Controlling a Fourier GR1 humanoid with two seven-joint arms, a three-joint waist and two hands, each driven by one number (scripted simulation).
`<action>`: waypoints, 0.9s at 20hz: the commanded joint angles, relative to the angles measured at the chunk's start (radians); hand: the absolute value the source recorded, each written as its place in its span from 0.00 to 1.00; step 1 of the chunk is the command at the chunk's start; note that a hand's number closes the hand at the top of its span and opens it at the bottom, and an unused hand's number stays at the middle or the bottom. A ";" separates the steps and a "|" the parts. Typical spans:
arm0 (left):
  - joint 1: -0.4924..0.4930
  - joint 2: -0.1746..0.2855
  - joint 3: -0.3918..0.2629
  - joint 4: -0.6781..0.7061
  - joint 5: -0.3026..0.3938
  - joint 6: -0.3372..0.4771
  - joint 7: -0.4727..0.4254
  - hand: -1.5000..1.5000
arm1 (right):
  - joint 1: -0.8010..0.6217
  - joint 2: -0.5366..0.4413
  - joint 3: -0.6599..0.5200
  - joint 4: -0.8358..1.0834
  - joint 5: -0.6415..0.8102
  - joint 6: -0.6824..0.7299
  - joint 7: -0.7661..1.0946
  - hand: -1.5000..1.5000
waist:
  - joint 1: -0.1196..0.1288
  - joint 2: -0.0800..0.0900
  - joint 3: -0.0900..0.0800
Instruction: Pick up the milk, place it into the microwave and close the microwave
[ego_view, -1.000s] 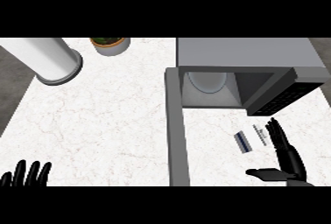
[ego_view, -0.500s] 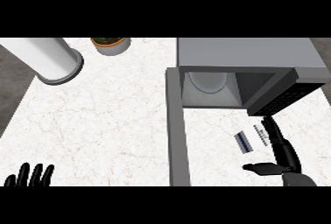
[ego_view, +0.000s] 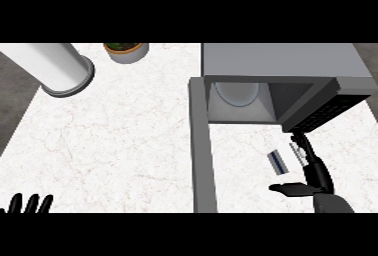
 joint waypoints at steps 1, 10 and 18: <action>-0.023 0.034 0.076 -0.001 0.066 -0.020 0.019 0.00 | -0.043 0.000 -0.018 0.037 -0.014 0.009 -0.079 0.00 | 0.001 0.001 0.001; -0.027 -0.021 -0.013 0.048 -0.034 -0.002 -0.029 0.00 | -0.124 0.005 -0.044 0.047 -0.001 -0.149 -0.079 1.00 | 0.014 0.005 0.003; -0.042 0.008 0.034 0.060 0.044 -0.034 -0.006 0.00 | -0.172 0.092 -0.132 0.048 -0.067 -0.344 -0.053 1.00 | 0.015 0.006 0.002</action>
